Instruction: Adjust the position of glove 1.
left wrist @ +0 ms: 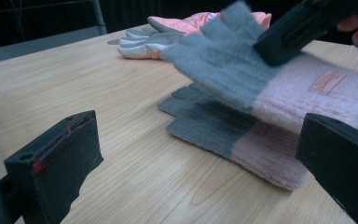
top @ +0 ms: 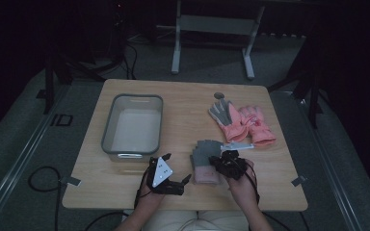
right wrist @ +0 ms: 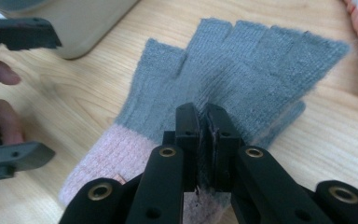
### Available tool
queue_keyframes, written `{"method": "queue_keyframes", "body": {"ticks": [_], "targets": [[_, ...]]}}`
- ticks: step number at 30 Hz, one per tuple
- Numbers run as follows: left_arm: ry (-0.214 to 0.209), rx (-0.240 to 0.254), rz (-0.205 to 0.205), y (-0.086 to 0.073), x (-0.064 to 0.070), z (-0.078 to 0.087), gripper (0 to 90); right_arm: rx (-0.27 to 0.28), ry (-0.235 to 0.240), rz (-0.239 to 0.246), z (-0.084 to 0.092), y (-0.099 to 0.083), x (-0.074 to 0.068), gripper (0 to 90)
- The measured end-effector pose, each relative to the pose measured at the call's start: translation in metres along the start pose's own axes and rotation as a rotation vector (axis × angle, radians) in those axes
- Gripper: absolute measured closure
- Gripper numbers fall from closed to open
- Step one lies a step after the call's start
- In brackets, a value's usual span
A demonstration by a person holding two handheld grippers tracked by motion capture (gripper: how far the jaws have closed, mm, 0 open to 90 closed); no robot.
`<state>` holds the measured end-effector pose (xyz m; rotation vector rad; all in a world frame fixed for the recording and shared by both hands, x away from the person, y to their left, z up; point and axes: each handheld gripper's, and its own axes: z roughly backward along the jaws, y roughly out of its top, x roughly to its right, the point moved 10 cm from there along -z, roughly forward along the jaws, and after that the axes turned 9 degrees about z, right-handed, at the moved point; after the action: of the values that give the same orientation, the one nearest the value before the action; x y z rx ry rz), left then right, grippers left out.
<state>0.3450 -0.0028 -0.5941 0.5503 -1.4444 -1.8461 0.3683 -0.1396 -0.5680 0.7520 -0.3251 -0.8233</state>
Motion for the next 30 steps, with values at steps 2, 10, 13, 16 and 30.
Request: {"method": "queue_keyframes", "body": {"ticks": [2,10,13,16,30], "targets": [[0.0,0.0,0.0,0.0,0.0,0.0,0.0,-0.011,0.01,-0.014,-0.006,-0.004,0.0,84.7],[-0.002,0.0,0.002,0.0,0.0,0.0,0.0,-0.047,0.018,-0.022,-0.023,-0.013,0.002,83.8],[-0.006,-0.003,-0.002,0.0,0.001,0.0,0.0,-0.065,0.009,-0.02,-0.028,-0.017,0.002,83.1],[-0.006,-0.003,-0.001,0.0,0.001,0.0,0.0,-0.078,0.005,-0.022,-0.033,-0.022,0.004,81.0],[0.027,-0.004,-0.014,0.0,0.0,-0.001,0.0,-0.088,0.001,0.039,-0.044,-0.021,0.01,75.3]]}}
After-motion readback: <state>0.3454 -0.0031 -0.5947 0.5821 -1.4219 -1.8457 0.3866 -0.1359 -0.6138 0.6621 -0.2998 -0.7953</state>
